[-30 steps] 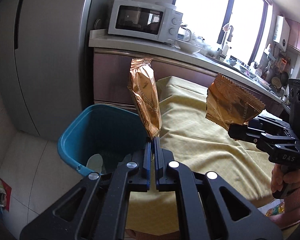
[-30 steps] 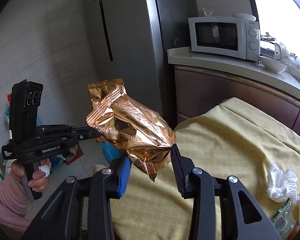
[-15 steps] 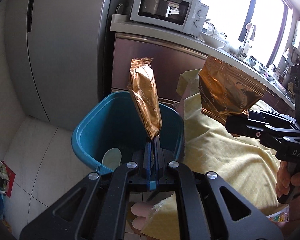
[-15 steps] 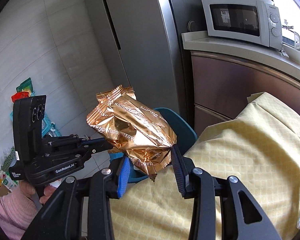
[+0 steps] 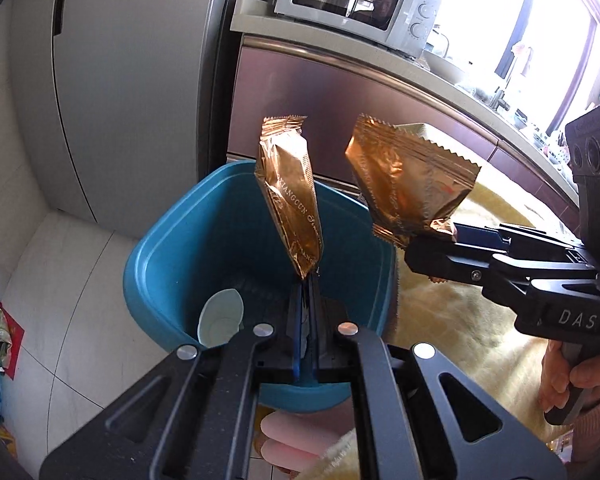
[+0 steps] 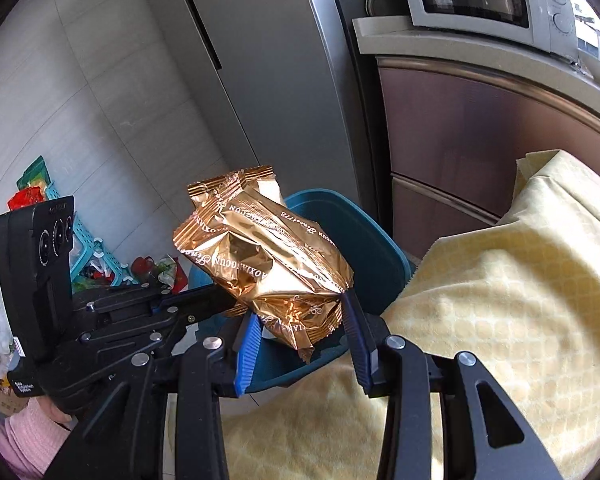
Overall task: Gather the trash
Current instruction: 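Carry both copper wrappers to the teal bin and open both tools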
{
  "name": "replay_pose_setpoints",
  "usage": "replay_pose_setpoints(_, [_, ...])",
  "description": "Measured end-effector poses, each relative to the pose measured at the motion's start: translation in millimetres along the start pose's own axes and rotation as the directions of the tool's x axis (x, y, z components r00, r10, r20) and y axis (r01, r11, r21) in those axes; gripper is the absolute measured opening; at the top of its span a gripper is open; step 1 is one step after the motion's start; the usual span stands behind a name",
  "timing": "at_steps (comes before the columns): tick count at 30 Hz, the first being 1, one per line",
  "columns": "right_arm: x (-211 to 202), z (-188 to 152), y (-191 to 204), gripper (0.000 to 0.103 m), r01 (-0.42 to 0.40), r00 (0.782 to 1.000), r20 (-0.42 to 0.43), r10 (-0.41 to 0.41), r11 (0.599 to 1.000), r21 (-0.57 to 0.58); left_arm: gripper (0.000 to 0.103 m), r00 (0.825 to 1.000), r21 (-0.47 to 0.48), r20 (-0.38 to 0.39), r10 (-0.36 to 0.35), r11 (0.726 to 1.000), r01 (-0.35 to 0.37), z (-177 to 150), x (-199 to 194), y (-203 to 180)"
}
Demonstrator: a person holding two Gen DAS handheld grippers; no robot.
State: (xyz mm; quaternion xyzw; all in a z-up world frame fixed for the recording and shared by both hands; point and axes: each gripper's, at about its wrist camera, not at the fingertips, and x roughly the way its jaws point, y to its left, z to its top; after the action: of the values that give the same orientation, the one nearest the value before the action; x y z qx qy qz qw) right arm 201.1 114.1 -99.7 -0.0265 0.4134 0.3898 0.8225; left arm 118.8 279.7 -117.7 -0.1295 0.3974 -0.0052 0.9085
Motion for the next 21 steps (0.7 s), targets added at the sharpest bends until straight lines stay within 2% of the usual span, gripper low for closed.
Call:
replay_pose_setpoints(6, [17, 7, -5, 0.039, 0.007, 0.999, -0.039, -0.006, 0.999, 0.039, 0.006, 0.999, -0.014, -0.039, 0.003, 1.0, -0.003, 3, 23, 2])
replay_pose_setpoints(9, [21, 7, -10, 0.051, 0.007, 0.999, -0.05, -0.004, 0.997, 0.072, 0.012, 0.998, -0.028, -0.056, 0.002, 1.0, -0.004, 3, 34, 4])
replay_pose_setpoints(15, [18, 5, -15, 0.051, 0.001, 0.999, -0.037, 0.002, 0.995, 0.102, 0.012, 0.997, -0.039, -0.074, 0.008, 0.999, -0.011, 3, 49, 3])
replay_pose_setpoints(21, [4, -4, -20, 0.051, -0.007, 1.0, -0.006, 0.007, 0.994, 0.111, 0.017, 0.999, -0.027, -0.043, 0.013, 1.0, -0.014, -1, 39, 0])
